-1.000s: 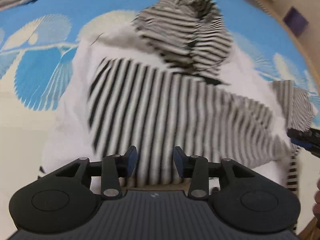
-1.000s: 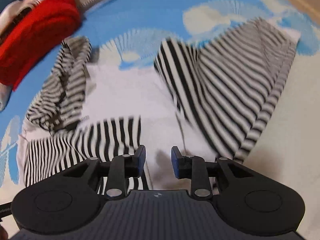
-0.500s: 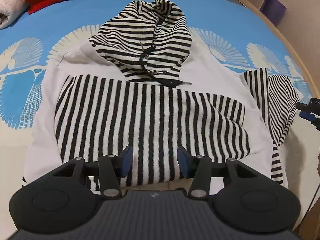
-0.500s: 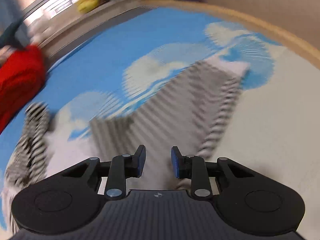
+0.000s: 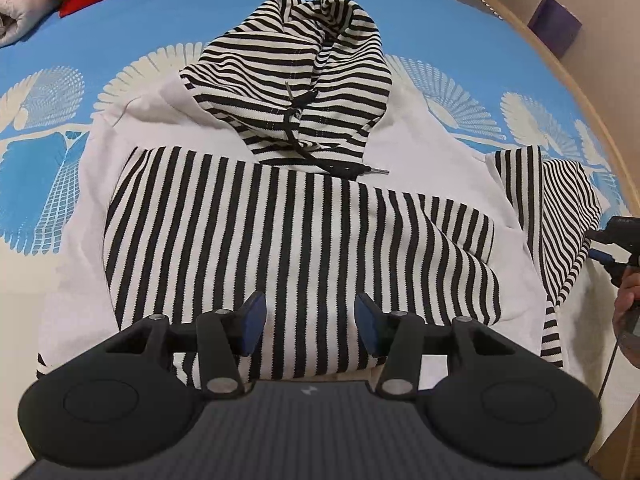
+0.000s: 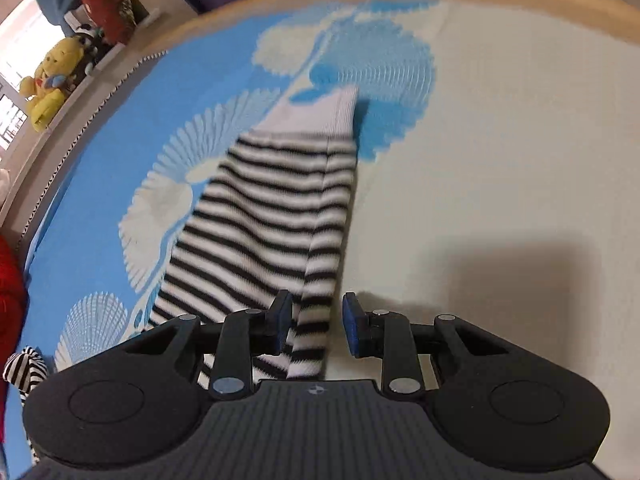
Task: Fold small clothes
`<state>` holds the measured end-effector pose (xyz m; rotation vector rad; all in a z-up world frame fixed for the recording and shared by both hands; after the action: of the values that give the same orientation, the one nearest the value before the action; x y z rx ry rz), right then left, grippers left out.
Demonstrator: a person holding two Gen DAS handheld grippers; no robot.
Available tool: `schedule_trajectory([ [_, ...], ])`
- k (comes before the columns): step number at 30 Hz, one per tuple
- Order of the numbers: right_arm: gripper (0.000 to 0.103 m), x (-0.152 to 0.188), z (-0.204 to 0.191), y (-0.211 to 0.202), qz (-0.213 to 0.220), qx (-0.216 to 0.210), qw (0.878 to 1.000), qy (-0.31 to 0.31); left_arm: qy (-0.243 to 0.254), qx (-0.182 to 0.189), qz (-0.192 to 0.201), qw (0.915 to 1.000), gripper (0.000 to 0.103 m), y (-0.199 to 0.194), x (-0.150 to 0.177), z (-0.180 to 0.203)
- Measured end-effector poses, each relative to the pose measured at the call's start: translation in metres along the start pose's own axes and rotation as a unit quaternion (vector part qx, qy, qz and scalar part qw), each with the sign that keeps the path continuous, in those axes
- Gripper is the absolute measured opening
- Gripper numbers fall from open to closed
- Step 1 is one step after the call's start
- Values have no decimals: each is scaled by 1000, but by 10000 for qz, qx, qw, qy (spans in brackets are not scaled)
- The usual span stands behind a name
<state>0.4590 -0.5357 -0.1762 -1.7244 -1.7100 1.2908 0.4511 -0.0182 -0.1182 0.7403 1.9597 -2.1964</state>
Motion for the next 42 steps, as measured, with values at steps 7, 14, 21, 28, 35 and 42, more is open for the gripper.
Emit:
schedule_trajectory([
  [7,3,2,-17,-14,373,-27,9991,-192,-182,-41,72,9998,54,-6,-3,-17],
  [14,2,53,-123,-110,2378,-430,9264,-2888,-568,-252,205,9979,54,-21,-5,-56],
  [21,3,332,-142,-181,11,-3207,6290,-7082,-1206,-463,313,9911,54,-35,-8,-110],
  [28,4,389,-73,-160,-1349,-2645,5291,-7949,-1475,-315,372,9879,54,-46,-10,-127],
  [35,24,275,-151,-193,-980,-2463,7597,-5938,-1482,191,239,9885,54,-38,-7,-103],
  [42,39,232,-132,-155,-817,-1502,8517,-4953,-1213,434,77,9916,54,-21,-4,-66],
])
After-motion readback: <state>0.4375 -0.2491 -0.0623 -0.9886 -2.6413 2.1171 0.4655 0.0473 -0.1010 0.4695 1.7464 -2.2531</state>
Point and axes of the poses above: each gripper's, at about its wrist camera, not at the fingertips, and y roughly the way its jaws point, z to its right, x to its underside, the point moved 7 cm from there along y, roughly the way its jaws point, and after that the axes turned 12 degrees about y, right-handed, at the moved point
